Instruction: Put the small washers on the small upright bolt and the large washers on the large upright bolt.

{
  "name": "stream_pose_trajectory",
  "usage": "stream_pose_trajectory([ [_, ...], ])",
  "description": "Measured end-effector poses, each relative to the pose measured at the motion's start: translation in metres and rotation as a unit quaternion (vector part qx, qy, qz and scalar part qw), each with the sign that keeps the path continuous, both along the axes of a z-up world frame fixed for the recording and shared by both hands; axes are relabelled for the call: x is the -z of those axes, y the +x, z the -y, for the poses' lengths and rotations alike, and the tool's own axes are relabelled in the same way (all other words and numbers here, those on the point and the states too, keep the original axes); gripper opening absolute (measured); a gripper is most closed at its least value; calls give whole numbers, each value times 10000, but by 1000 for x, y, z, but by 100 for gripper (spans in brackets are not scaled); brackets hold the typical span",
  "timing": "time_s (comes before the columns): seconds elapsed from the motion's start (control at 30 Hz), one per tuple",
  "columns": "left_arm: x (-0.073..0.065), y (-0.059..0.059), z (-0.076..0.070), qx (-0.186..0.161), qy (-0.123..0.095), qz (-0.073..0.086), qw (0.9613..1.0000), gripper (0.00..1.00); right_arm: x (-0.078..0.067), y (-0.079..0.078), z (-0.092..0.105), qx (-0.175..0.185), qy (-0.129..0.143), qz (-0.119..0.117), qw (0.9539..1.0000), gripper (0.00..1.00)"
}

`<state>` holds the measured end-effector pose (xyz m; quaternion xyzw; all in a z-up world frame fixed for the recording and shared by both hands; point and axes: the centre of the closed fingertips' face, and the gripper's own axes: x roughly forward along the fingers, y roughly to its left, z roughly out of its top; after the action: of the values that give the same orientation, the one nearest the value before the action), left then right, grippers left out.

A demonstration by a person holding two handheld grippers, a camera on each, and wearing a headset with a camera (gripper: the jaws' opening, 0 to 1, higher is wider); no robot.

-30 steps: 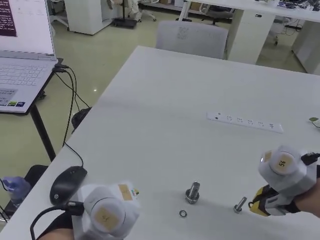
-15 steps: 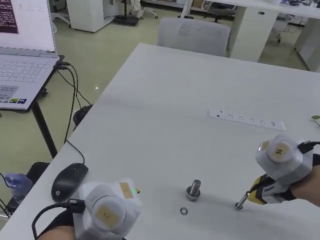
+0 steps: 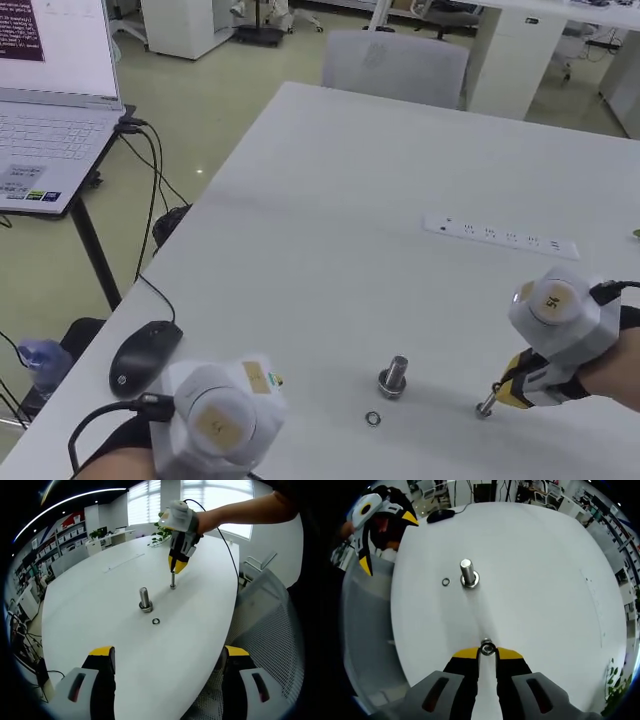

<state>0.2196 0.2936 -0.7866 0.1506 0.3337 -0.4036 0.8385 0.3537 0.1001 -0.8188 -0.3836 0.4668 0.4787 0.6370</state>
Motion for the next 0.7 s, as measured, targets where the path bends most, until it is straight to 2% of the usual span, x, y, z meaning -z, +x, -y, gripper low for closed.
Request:
stream_pose_trajectory([
  [0.43, 3, 0, -4, -47, 44, -11, 10000, 88, 14, 0, -2, -94, -93, -79, 9999, 13],
  [0.7, 1, 1, -3, -71, -33, 13, 10000, 89, 25, 0, -3, -154, -142, -152, 9997, 13],
])
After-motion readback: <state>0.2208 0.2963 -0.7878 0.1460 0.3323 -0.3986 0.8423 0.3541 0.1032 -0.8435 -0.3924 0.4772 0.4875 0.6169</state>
